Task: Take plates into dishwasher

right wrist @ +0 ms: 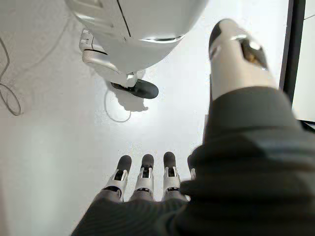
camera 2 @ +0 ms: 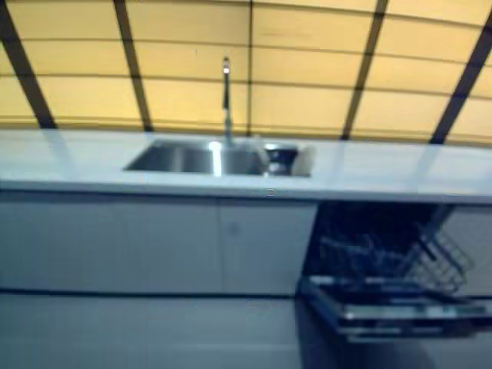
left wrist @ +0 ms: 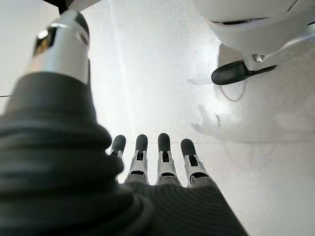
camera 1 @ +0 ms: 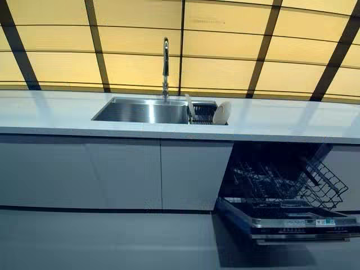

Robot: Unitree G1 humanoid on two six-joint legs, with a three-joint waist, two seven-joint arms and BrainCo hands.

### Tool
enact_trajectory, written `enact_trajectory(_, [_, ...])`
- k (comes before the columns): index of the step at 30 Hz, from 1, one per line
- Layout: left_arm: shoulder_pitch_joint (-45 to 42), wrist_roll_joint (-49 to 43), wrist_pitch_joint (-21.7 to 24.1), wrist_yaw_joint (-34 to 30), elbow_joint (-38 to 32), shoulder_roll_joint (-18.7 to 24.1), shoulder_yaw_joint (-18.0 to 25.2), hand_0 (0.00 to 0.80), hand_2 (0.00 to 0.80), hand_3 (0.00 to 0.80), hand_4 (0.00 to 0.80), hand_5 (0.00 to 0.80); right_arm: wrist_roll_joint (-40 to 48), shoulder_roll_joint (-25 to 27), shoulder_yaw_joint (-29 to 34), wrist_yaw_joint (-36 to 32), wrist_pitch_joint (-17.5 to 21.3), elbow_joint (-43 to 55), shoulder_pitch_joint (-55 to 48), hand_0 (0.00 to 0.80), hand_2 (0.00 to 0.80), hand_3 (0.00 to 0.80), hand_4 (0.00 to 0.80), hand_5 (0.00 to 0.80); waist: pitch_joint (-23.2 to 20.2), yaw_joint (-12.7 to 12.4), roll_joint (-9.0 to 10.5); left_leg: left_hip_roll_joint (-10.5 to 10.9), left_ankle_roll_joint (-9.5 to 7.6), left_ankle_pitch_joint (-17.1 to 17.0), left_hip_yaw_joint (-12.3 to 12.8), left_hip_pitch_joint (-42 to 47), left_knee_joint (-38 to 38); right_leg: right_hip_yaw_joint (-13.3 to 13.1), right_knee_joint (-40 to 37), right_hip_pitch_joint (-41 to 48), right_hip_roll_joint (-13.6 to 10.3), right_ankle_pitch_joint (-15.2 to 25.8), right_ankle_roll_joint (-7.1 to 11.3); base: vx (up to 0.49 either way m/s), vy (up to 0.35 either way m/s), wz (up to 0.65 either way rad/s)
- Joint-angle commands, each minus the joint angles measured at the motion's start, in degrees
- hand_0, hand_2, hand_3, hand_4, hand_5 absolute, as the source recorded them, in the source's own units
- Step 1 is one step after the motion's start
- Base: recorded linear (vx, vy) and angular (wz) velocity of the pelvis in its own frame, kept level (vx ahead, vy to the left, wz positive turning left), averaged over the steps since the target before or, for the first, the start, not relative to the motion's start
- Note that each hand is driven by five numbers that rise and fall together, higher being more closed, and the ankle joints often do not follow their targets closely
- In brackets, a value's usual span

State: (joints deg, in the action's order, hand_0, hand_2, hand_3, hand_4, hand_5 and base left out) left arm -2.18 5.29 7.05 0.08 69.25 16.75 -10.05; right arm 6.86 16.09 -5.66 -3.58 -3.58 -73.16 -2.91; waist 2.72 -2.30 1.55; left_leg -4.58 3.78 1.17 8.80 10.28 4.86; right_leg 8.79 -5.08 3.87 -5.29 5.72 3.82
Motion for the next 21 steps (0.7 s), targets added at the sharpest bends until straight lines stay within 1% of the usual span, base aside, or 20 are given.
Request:
enact_trajectory(1, [3.66, 0.01, 2.33, -0.57, 2.04, -0.15, -0.29, 0.000, 0.000, 0.000, 0.000, 0.000, -1.31, -0.22, -1.64, 0.38, 1.37, -1.31, 3.53, 0.000, 0.000, 0.000, 0.000, 0.000, 1.79, 1.29, 1.18, 3.48, -2.27, -1.20, -2.32, -1.93, 0.14, 1.81, 1.71, 4.20, 0.77, -3.22, 2.16, 0.000, 0.000, 0.00])
enact_trajectory(7, [3.60, 0.20, 2.13, -1.29, 2.09, -0.02, -0.07, 0.000, 0.000, 0.000, 0.000, 0.000, -1.27, -0.19, -1.59, 0.29, 1.48, -1.40, 3.37, 0.000, 0.000, 0.000, 0.000, 0.000, 1.79, 1.24, 1.15, 3.49, -2.28, -1.20, -2.38, -1.88, 0.14, 1.90, 1.74, 4.25, 0.73, -3.23, 2.19, 0.000, 0.000, 0.00])
enact_trajectory(21, [3.37, -0.33, 1.90, -0.31, 2.41, -0.24, 0.03, 0.000, 0.000, 0.000, 0.000, 0.000, -1.57, -0.41, -1.55, 0.63, 1.23, -1.60, 3.26, 0.000, 0.000, 0.000, 0.000, 0.000, 1.85, 1.34, 1.12, 3.49, -2.27, -1.18, -2.32, -1.78, 0.14, 1.88, 1.78, 4.27, 0.72, -3.24, 2.19, 0.000, 0.000, 0.00])
